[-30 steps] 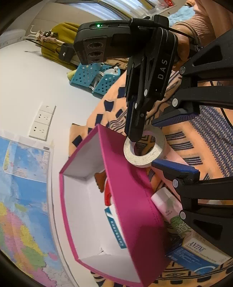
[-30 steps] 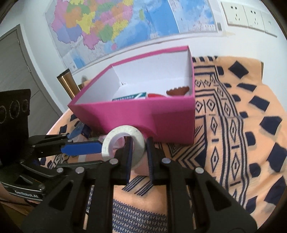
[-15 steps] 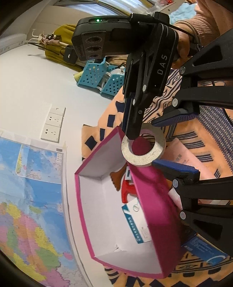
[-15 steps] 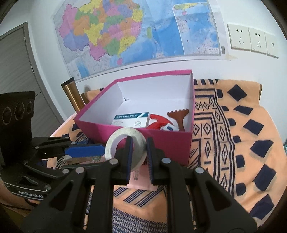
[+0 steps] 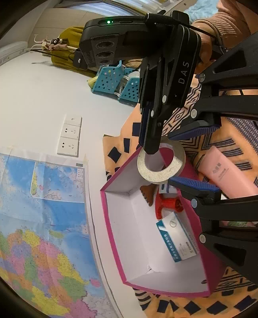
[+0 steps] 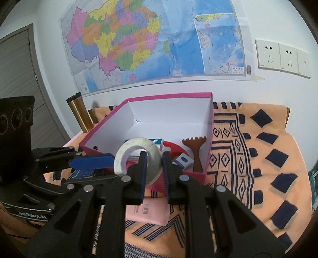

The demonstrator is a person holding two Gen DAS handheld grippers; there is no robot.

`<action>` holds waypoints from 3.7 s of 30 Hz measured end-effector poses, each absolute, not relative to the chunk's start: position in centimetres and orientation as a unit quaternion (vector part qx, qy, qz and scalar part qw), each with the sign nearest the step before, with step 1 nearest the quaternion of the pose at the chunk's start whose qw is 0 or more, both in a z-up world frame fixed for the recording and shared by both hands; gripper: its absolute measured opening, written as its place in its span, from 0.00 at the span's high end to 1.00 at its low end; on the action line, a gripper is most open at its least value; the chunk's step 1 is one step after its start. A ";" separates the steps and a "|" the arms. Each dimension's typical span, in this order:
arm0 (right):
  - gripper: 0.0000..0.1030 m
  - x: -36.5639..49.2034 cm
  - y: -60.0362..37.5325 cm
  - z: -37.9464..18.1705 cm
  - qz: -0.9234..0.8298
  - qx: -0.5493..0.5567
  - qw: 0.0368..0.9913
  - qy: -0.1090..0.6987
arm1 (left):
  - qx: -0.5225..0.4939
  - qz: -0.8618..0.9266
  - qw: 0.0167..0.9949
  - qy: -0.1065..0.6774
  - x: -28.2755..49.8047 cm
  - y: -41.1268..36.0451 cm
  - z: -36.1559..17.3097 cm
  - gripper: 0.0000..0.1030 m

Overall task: Organize rigid objects
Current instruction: 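Carry the tape roll into the magenta box and open the right gripper, then move the right gripper to the blue-and-white medicine box and grasp it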

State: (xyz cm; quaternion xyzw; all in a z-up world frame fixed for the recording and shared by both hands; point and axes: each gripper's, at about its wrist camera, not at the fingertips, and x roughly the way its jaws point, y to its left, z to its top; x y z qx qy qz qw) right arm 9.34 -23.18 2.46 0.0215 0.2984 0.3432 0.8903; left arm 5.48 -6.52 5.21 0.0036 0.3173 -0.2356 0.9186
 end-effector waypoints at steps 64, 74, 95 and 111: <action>0.78 16.6 -22.2 -0.3 0.291 0.008 0.888 0.357 | -0.027 -0.205 0.892 0.402 15.9 -6.4 1.3 0.64; 0.74 13.9 -22.7 0.9 0.324 0.033 0.886 0.329 | -0.024 -0.191 0.922 0.336 10.6 -4.1 3.7 0.53; 0.62 6.7 -15.4 -3.7 0.458 0.013 0.805 0.377 | -0.105 -0.012 0.927 0.361 0.5 11.1 -1.3 0.42; 0.62 6.6 -9.0 -6.0 0.494 -0.011 0.769 0.405 | -0.158 -0.028 0.897 0.412 -1.7 13.0 -5.4 0.42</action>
